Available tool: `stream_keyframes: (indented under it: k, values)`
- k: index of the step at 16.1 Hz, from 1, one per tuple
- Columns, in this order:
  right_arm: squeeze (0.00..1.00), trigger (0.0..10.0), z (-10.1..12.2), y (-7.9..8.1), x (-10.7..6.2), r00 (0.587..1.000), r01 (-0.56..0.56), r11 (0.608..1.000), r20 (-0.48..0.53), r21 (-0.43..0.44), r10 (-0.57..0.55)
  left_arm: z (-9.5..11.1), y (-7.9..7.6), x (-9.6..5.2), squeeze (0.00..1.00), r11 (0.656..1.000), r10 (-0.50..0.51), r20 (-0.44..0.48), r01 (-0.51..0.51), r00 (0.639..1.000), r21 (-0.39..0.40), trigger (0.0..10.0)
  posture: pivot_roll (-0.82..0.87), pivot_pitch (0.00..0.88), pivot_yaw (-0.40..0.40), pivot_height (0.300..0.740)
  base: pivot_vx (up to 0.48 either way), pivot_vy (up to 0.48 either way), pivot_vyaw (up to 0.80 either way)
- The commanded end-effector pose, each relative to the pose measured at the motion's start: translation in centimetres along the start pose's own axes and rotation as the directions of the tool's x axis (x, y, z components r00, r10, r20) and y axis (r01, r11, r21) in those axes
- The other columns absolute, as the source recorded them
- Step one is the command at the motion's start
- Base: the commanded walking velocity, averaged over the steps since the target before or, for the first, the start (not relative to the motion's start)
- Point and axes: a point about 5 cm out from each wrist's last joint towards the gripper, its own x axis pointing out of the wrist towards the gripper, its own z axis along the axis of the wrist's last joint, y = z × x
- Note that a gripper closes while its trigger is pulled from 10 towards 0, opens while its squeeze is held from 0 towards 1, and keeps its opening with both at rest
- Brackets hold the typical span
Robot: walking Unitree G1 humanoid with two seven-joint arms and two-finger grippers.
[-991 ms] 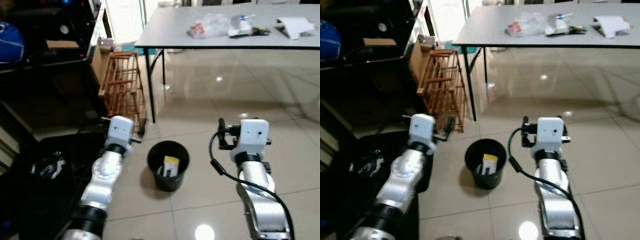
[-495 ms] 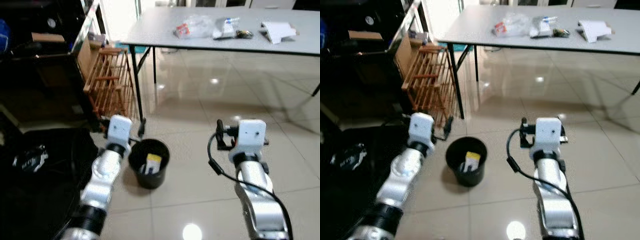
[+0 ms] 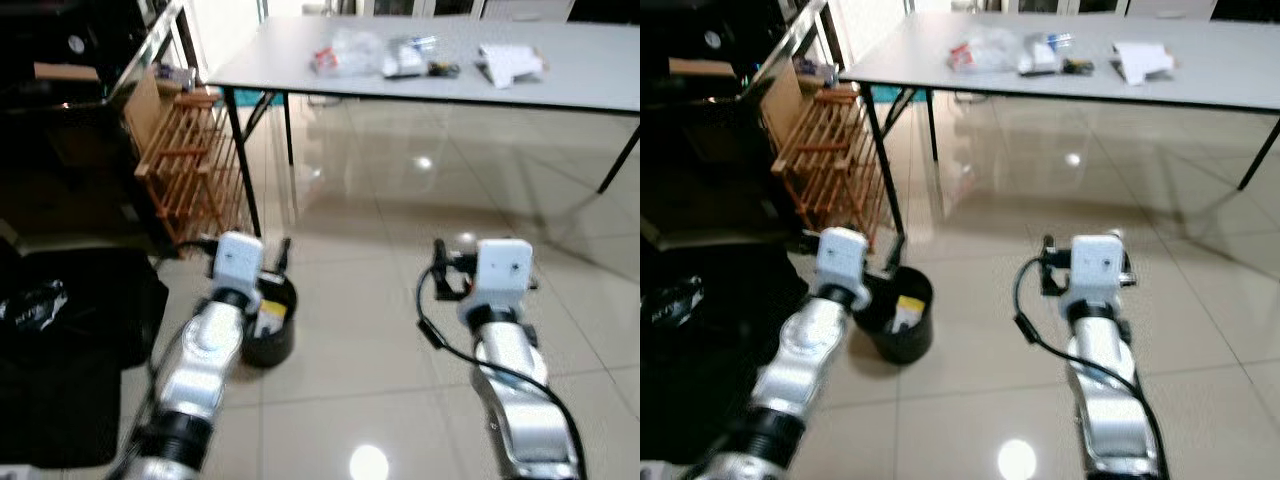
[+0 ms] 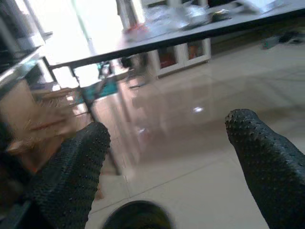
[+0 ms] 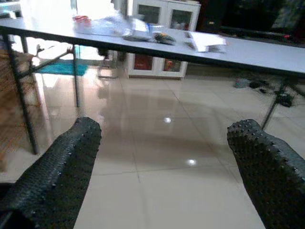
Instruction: Picking trash to rubbish bin
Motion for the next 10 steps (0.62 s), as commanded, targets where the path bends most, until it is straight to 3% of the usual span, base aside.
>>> stream_keyframes:
  k: [1, 10]
  values:
    - [0.69, 10.0, 0.37, 0.18, 0.08, 1.0, -0.004, 1.0, 0.013, 0.017, 0.004, 0.37, 0.44, 0.21, 0.0, 1.0, -0.001, 0.008, 0.001, 1.0, 0.013, 10.0, -0.09, 0.051, 0.063, 0.74, 0.0, -0.48, 0.0]
    - [0.67, 10.0, -0.28, 0.88, 0.06, 0.999, 0.033, 0.998, 0.002, 0.058, -0.033, 0.59, 1.09, 0.49, 0.0, 0.998, -0.013, 0.009, 0.012, 1.0, 0.06, 10.0, -0.06, 0.068, 0.117, 0.74, 0.0, -0.468, 0.0]
